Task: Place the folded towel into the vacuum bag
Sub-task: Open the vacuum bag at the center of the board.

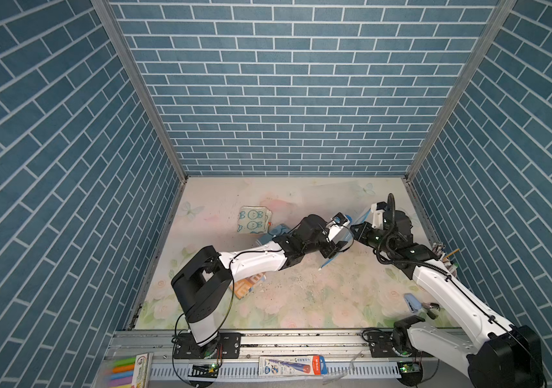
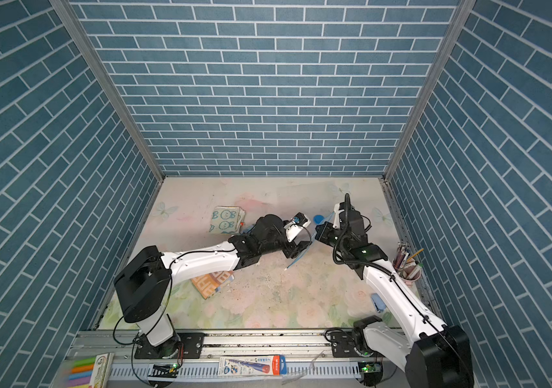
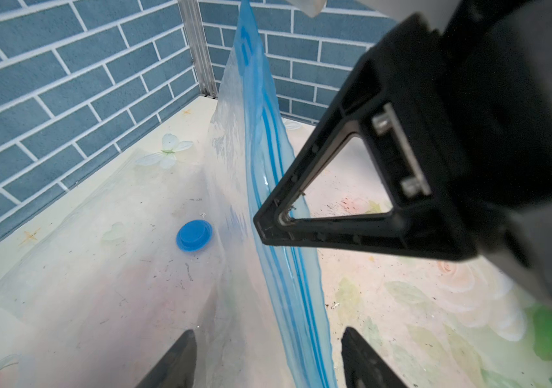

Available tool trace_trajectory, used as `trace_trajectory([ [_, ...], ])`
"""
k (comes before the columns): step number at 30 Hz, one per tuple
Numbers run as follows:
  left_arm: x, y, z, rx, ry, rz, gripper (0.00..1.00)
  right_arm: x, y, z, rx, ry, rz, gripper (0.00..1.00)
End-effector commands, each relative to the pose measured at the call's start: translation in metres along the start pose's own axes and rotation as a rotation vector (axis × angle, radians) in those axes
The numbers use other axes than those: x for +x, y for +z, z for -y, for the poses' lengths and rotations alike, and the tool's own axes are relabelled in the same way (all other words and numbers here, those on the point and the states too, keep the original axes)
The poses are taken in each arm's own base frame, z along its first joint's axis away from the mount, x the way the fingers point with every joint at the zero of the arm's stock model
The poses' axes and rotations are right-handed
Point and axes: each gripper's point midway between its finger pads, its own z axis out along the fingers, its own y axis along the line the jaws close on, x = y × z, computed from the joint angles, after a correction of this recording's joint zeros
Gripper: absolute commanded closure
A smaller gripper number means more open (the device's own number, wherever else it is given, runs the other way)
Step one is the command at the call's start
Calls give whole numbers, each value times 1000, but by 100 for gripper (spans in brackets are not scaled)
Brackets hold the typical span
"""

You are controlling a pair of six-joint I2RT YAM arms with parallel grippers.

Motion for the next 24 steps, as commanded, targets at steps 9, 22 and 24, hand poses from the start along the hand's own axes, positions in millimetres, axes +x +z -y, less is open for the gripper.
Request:
trace_trajectory([
  [9, -8, 21, -2, -36, -67, 18, 39, -9, -2, -14, -51, -47, 20, 100],
  [22, 5, 37, -10, -80, -161, 6, 70, -8, -6, -14, -51, -46, 24, 100],
  [24, 3, 37, -11, -86, -170, 10, 79, -8, -7, -12, -43, -41, 31, 100],
])
